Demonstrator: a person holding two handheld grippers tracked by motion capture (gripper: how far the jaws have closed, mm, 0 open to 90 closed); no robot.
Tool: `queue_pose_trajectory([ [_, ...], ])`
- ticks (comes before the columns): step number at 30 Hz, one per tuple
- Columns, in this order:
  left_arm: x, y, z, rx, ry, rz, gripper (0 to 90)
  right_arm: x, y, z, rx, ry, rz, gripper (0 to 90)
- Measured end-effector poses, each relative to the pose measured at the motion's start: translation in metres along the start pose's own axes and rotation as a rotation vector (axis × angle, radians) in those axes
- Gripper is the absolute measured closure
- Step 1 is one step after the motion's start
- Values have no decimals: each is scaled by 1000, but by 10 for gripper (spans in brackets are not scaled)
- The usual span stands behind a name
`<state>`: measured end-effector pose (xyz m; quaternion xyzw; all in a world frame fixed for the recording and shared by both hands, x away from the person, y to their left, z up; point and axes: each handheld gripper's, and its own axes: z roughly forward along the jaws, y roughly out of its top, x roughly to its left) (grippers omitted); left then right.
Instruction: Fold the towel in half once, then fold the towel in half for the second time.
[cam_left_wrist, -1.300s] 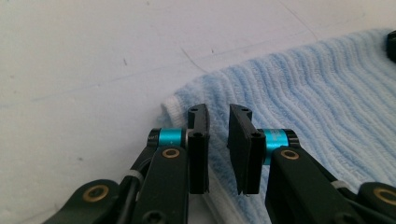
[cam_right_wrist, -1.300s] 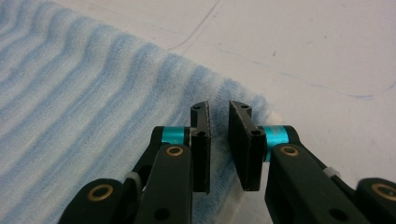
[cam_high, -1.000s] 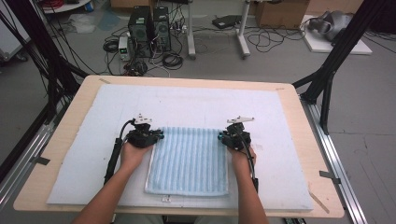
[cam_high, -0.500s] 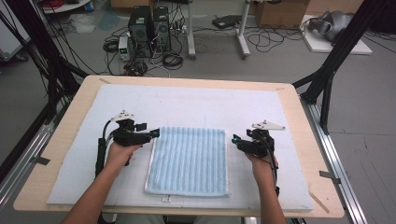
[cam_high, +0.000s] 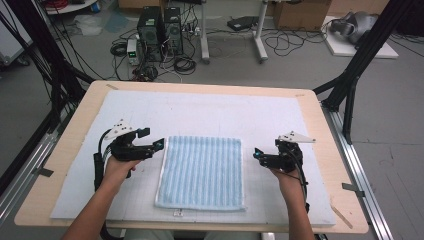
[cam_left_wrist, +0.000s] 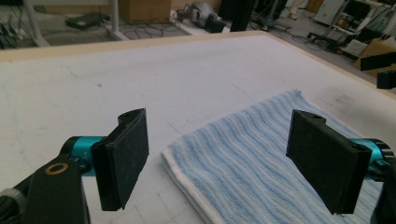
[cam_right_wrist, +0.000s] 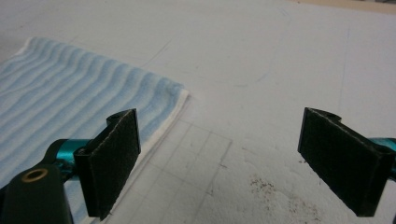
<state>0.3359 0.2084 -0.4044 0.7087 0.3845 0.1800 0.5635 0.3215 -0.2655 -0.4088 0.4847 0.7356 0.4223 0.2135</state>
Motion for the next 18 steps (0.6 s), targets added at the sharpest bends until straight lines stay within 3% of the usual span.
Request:
queue_pose_trajectory([
  [5,0,1,-2,83,48,-80,163,4,2,-4,-4,9,-31,121],
  [9,0,2,-3,43,50,-71,163,4,7,-6,-14,6,-41,121],
  [14,0,2,-2,54,46,-74,163,5,8,-8,-26,1,-35,120],
  [18,1,4,1,51,4,-77,204,5,6,-5,-18,6,-30,121],
])
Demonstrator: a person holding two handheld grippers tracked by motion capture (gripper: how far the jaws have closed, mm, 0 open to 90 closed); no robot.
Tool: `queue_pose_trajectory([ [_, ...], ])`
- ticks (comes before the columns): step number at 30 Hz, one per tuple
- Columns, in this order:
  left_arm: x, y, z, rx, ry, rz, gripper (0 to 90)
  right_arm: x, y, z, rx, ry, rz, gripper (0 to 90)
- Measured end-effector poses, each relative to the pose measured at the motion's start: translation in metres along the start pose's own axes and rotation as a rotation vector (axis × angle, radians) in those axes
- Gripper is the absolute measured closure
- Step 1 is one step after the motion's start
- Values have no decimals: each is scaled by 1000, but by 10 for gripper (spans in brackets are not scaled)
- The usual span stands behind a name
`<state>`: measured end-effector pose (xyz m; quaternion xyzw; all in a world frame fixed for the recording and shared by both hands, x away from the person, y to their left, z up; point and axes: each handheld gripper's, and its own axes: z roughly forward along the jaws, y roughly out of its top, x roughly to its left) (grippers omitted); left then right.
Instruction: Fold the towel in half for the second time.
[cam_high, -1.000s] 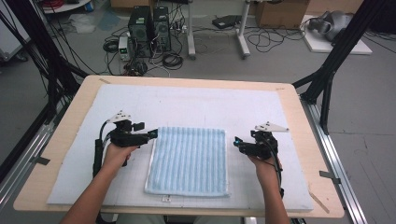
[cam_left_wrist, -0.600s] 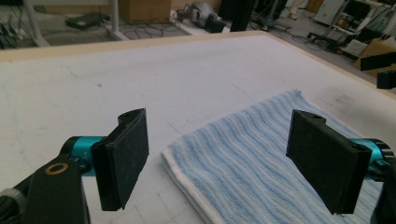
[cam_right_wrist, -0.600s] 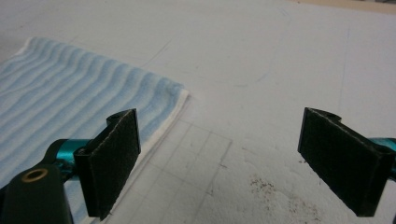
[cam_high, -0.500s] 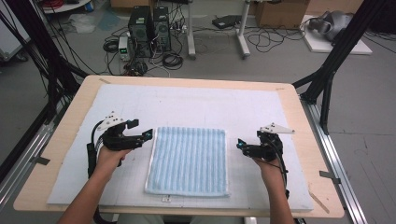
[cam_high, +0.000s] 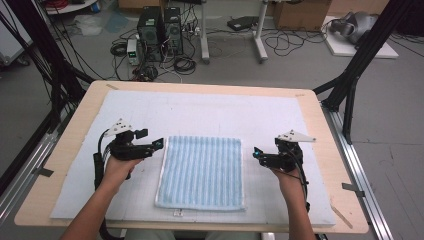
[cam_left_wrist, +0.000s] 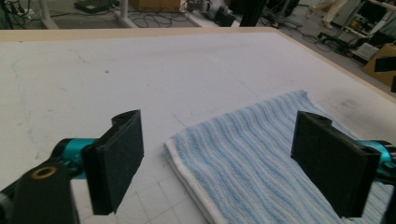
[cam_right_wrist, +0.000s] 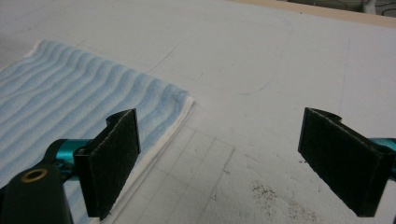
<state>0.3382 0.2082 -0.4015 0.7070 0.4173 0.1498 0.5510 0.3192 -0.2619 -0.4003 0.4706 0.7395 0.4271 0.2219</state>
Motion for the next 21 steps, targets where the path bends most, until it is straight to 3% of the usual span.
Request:
queue_pose_trajectory([
  [7,7,12,10,11,-5,-9,195,1,4,5,7,34,-1,113],
  [12,13,17,24,42,50,4,209,2,4,3,13,52,-2,113],
  [17,21,10,39,104,119,-5,249,4,2,3,20,68,-13,113],
  [21,23,4,51,128,124,-5,290,6,-1,5,21,82,-6,113],
])
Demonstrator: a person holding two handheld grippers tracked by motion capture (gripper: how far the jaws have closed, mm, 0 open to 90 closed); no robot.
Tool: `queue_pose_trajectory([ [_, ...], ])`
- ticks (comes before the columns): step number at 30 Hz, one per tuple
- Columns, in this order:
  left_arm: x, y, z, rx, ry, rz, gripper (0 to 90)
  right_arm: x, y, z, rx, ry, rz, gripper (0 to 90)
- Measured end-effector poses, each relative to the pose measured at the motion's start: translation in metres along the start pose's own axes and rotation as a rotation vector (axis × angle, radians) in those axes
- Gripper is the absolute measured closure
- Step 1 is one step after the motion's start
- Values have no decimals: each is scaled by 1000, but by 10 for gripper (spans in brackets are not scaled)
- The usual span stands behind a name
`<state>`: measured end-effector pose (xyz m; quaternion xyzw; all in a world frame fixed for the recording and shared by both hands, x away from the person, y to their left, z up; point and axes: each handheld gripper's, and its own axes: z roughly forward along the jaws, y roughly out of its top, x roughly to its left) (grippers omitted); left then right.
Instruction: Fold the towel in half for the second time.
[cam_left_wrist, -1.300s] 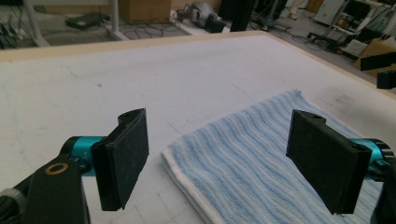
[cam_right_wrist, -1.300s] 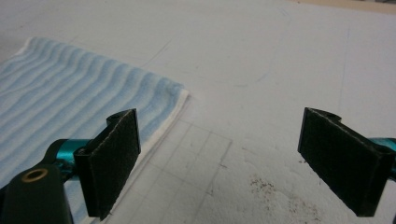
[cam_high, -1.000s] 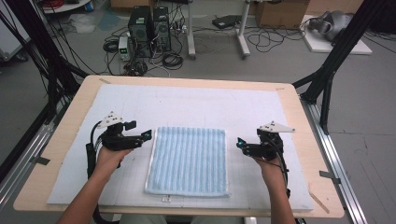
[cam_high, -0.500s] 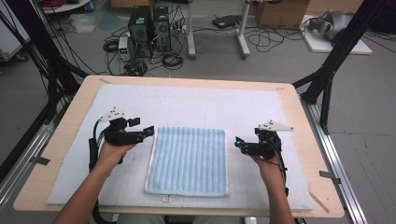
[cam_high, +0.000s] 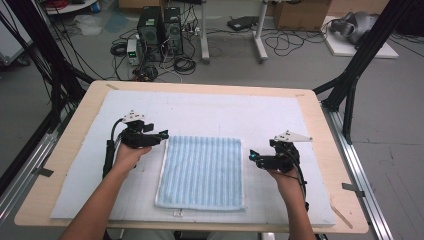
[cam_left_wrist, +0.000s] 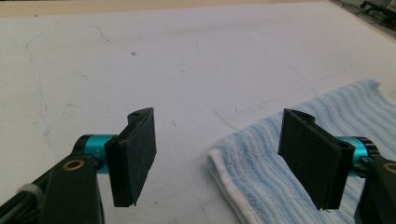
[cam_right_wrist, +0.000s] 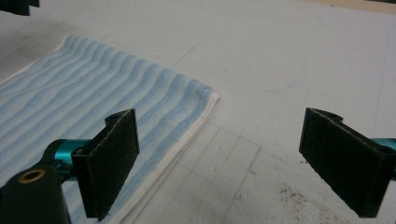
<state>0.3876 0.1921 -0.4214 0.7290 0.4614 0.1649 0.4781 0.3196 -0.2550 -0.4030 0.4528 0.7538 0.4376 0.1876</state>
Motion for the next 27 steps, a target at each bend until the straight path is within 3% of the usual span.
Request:
queue_pose_trajectory([
  [5,-2,-8,19,65,15,23,340,2,-2,4,14,11,2,113],
  [8,-4,-12,27,98,41,63,382,2,-2,5,20,11,1,113],
  [13,-9,-17,35,122,35,96,469,3,-2,7,28,16,6,113],
  [16,-11,-18,35,125,9,128,604,3,-2,9,29,14,4,113],
  [19,-16,-19,36,129,-17,195,774,5,-2,10,31,11,10,113],
  [24,-11,-19,35,126,-39,147,844,6,-1,14,38,8,5,113],
  [27,-11,-19,35,126,-39,148,846,5,2,21,51,1,9,113],
])
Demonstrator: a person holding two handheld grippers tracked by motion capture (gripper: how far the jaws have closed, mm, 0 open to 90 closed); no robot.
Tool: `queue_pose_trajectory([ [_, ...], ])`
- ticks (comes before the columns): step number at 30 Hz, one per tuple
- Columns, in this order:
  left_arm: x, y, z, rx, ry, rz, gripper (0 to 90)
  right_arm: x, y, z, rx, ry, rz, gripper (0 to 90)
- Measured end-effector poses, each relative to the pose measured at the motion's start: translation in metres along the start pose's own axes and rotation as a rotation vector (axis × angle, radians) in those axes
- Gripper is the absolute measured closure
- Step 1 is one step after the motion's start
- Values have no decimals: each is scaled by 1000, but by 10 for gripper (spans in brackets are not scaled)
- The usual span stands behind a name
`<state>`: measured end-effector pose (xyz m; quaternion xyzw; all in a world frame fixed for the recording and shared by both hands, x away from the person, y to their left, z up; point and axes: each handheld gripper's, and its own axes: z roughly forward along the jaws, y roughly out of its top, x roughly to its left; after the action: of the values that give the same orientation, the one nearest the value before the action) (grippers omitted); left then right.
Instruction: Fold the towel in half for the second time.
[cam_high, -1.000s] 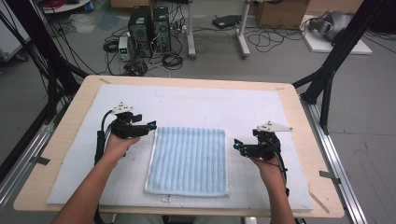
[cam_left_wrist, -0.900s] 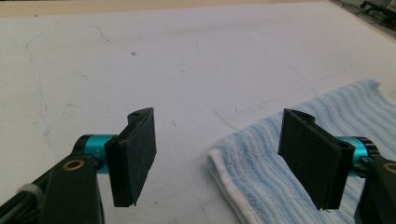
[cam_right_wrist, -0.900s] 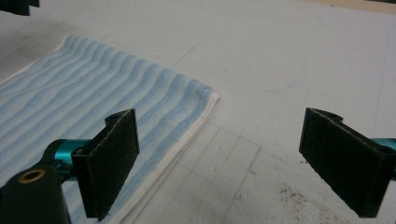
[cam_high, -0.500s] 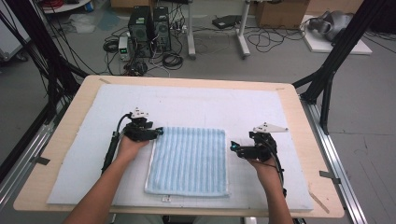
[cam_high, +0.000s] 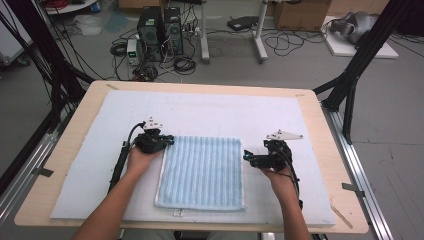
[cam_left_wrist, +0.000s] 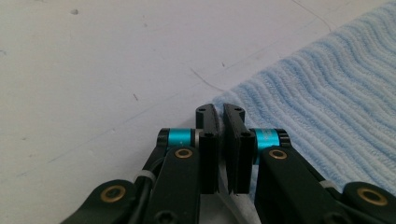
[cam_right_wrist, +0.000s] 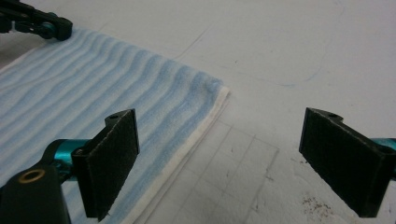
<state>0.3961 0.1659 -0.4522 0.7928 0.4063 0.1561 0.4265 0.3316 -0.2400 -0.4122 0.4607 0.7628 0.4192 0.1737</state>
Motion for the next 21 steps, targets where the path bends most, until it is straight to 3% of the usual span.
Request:
queue_pose_trajectory([
  [6,1,-1,0,-6,-11,-16,848,1,10,25,54,-21,-10,117],
  [12,2,-1,0,-7,-19,-29,848,-2,17,53,94,-34,33,258],
  [18,3,-1,-1,-7,-26,-36,847,3,21,80,158,-7,11,399],
  [21,4,-1,-1,-10,-28,-43,847,5,22,82,147,2,14,482],
])
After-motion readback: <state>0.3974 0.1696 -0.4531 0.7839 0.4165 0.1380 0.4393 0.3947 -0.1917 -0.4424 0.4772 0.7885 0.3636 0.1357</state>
